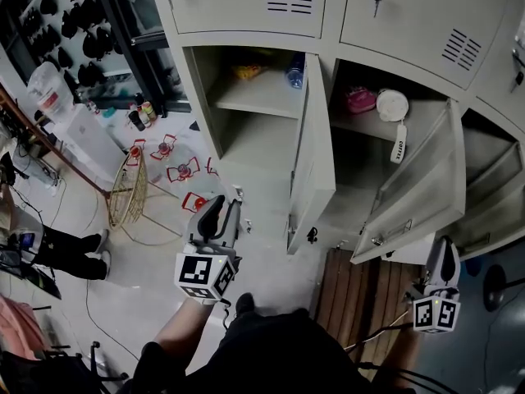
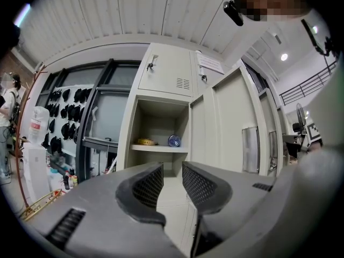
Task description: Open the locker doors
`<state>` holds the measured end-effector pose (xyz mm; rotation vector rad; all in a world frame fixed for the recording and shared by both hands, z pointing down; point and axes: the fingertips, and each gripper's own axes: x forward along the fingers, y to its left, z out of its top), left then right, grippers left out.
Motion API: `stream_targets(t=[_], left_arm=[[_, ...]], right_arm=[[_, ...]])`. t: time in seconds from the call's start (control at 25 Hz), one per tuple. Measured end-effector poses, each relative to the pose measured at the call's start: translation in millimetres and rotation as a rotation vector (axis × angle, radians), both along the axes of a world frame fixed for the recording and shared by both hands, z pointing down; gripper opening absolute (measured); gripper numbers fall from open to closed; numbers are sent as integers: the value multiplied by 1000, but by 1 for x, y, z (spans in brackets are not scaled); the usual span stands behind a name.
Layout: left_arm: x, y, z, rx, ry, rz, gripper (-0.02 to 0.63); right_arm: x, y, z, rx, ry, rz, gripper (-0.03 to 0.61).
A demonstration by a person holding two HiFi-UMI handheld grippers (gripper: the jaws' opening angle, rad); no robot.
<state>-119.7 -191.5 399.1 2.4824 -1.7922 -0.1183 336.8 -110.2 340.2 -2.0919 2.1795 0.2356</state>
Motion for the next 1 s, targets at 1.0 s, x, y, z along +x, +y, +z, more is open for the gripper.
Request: stream_targets(t=[1.0], left_arm=[[24,26,2,24,-8,-74,107]], right_arm=[[17,-9,5,-9,19,-95,0]])
